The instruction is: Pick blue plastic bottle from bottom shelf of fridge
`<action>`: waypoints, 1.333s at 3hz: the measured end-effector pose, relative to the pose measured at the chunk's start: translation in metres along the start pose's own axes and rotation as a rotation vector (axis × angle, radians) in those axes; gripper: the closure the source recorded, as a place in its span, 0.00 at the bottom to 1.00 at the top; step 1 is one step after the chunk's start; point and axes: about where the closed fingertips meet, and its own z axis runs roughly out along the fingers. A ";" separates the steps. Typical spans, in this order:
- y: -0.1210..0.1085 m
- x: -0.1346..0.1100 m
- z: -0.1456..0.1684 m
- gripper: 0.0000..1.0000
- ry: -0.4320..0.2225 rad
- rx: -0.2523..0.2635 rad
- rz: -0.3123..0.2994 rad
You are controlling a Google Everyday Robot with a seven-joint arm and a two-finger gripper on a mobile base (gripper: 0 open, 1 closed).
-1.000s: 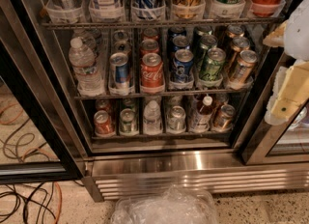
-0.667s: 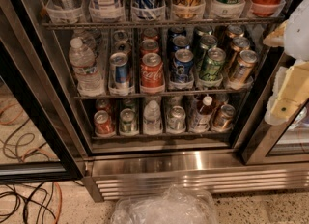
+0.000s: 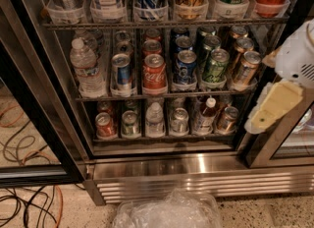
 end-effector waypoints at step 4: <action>0.013 -0.006 0.090 0.00 -0.188 -0.012 0.262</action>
Offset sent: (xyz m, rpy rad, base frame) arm -0.0022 0.0113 -0.0399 0.1406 0.0228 -0.1060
